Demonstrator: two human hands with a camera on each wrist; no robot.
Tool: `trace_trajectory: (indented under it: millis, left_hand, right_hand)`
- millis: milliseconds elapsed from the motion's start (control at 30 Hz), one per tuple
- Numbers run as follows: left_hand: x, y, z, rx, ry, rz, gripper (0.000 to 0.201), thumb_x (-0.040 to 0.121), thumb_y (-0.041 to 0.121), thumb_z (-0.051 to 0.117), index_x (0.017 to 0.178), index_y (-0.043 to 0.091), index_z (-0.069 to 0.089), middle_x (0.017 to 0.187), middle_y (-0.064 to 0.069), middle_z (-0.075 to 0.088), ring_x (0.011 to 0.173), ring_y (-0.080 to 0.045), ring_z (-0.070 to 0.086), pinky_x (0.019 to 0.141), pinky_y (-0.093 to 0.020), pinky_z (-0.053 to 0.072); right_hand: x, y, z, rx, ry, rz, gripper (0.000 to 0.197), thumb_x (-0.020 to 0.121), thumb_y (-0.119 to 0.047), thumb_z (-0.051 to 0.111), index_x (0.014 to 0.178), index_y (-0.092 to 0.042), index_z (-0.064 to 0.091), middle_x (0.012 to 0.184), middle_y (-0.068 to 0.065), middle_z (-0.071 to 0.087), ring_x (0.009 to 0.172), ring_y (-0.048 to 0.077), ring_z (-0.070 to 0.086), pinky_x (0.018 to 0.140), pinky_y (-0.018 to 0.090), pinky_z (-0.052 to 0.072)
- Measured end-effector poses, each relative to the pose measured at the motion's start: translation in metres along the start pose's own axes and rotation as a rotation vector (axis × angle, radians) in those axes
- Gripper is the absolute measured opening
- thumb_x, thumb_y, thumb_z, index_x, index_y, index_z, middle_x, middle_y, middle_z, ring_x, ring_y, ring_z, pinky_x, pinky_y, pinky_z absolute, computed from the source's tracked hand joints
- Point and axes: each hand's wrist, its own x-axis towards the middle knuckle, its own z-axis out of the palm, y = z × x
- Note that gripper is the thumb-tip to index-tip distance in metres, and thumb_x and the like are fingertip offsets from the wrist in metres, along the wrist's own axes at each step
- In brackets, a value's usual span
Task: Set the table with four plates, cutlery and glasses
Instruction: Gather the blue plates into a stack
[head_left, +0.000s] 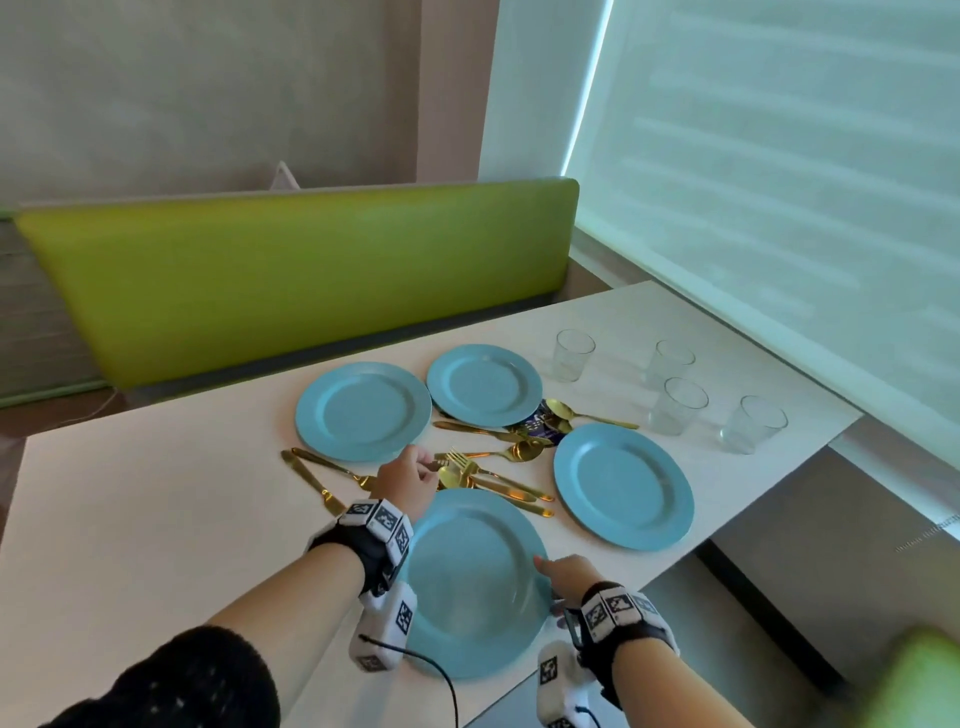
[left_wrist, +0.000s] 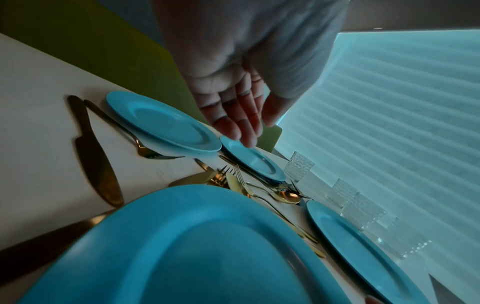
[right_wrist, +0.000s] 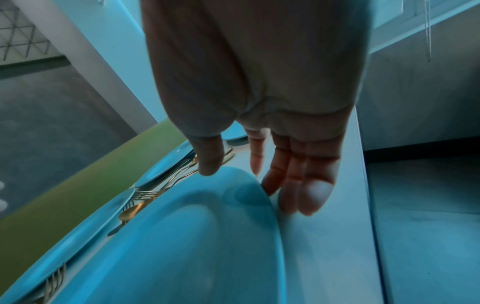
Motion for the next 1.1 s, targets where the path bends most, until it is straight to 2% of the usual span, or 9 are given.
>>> trace_trajectory:
  millis: [100,200,267,400,567,800,900,1000,1100]
  left_hand:
    - [0.003,0.002,0.006,-0.004,-0.01,-0.042,0.025,0.089,0.01,0.056,0.114,0.005,0.059,0.109,-0.009,0.069,0.102,-0.028,0.064,0.091,-0.028,0.046]
    - [0.005,0.005,0.012,0.031,-0.001,-0.07,0.026,0.09,0.011,0.055,0.115,0.007,0.059,0.11,-0.007,0.069,0.104,-0.026,0.063,0.09,-0.028,0.046]
    - [0.006,0.009,0.015,0.074,-0.002,-0.084,0.027,0.09,0.012,0.054,0.116,0.008,0.058,0.11,-0.006,0.068,0.109,-0.025,0.06,0.091,-0.027,0.044]
    - [0.008,0.015,0.023,0.147,-0.044,-0.121,0.035,0.09,0.015,0.054,0.124,0.008,0.051,0.12,-0.009,0.063,0.118,-0.028,0.055,0.098,-0.03,0.041]
    - [0.01,0.018,0.023,0.226,-0.039,-0.174,0.043,0.091,0.019,0.055,0.131,0.006,0.044,0.131,-0.012,0.056,0.123,-0.029,0.053,0.098,-0.032,0.042]
    - [0.014,0.023,0.022,0.29,-0.072,-0.251,0.06,0.093,0.044,0.047,0.133,0.0,0.038,0.136,-0.02,0.046,0.126,-0.035,0.046,0.104,-0.038,0.04]
    - [0.017,0.021,0.024,0.179,-0.078,-0.299,0.063,0.095,0.046,0.041,0.133,-0.003,0.038,0.136,-0.022,0.047,0.125,-0.035,0.048,0.102,-0.037,0.04]
    - [0.023,0.018,0.029,-0.02,-0.152,-0.32,0.063,0.091,0.05,0.044,0.123,-0.004,0.05,0.126,-0.026,0.057,0.115,-0.038,0.057,0.095,-0.041,0.048]
    - [0.029,0.021,0.037,-0.42,-0.172,-0.362,0.044,0.084,0.036,0.054,0.11,0.0,0.053,0.111,-0.022,0.062,0.098,-0.035,0.064,0.079,-0.052,0.056]
  right_hand:
    - [0.012,0.007,0.001,-0.044,-0.027,-0.02,0.046,0.088,-0.055,0.051,0.082,-0.009,0.055,0.068,0.002,0.051,0.082,0.027,0.056,0.092,0.041,0.051]
    - [0.015,0.01,-0.002,-0.078,-0.047,-0.05,0.044,0.084,-0.056,0.05,0.066,-0.016,0.047,0.073,0.005,0.055,0.084,0.028,0.056,0.094,0.042,0.05]
    - [0.009,0.006,-0.007,-0.08,-0.1,-0.068,0.042,0.086,-0.052,0.05,0.067,-0.014,0.049,0.077,0.007,0.058,0.075,0.027,0.059,0.085,0.04,0.052]
    - [-0.017,-0.011,-0.028,0.079,-0.29,-0.114,0.039,0.1,-0.033,0.041,0.076,-0.003,0.052,0.059,0.01,0.059,0.042,0.016,0.058,0.05,0.028,0.052]
    - [-0.036,-0.032,-0.064,0.137,-0.365,-0.278,0.025,0.102,-0.023,0.039,0.083,-0.008,0.045,0.06,0.009,0.056,0.042,0.015,0.057,0.048,0.025,0.054]
    - [-0.038,-0.049,-0.113,0.183,-0.235,-0.361,0.027,0.102,-0.022,0.041,0.079,-0.009,0.045,0.056,0.01,0.058,0.037,0.015,0.057,0.042,0.024,0.052]
    - [-0.032,-0.049,-0.127,0.285,-0.189,-0.359,0.031,0.103,-0.023,0.038,0.077,-0.01,0.048,0.053,0.004,0.062,0.039,0.013,0.059,0.044,0.024,0.053]
    - [-0.029,-0.047,-0.133,0.455,-0.193,-0.356,0.03,0.103,-0.021,0.036,0.077,-0.01,0.048,0.055,0.006,0.059,0.038,0.012,0.058,0.044,0.023,0.053]
    - [-0.022,-0.043,-0.135,0.563,-0.195,-0.346,0.029,0.103,-0.021,0.037,0.08,-0.008,0.05,0.06,0.009,0.058,0.038,0.012,0.058,0.042,0.022,0.053]
